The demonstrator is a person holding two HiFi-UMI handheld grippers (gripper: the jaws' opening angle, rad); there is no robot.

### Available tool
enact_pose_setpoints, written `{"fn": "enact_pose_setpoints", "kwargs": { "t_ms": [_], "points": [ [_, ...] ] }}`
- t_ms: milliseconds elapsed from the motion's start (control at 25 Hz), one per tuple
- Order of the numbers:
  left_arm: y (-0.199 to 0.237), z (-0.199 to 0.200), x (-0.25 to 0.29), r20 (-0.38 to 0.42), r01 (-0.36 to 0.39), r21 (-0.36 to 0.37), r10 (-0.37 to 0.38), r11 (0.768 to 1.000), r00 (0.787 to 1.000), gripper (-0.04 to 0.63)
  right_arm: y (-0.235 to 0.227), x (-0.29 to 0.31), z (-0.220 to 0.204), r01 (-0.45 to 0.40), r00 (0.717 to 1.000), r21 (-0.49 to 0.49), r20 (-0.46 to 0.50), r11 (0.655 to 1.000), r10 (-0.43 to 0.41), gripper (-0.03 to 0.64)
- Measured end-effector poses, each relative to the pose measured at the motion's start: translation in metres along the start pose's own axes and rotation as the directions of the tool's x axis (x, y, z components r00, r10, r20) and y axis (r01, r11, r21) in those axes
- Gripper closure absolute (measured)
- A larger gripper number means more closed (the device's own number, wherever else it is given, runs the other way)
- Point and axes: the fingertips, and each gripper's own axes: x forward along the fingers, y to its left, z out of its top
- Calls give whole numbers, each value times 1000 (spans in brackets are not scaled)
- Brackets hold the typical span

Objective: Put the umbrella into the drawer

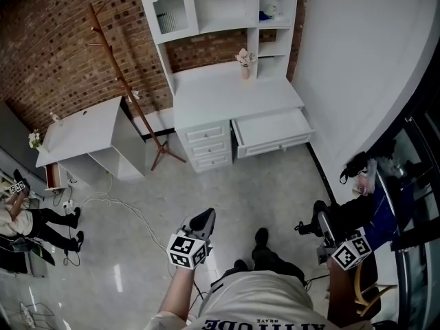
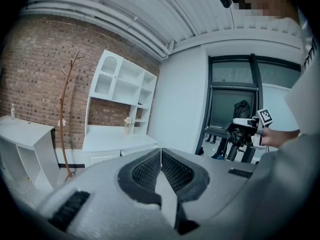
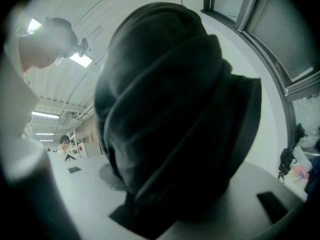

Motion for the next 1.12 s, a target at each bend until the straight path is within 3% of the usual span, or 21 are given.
{"fn": "enact_pose_setpoints", "kwargs": {
  "t_ms": [560,1120],
  "points": [
    [26,14,58,-11,-37,-7,37,999,999,569,-41,65,6,-28,1000,-13,-11,1000,28,350],
    [65,53,137,-15,-128,3,128,992,992,569,-97,181,25,-133,990,-52,-57,990,130,351]
  ]
}}
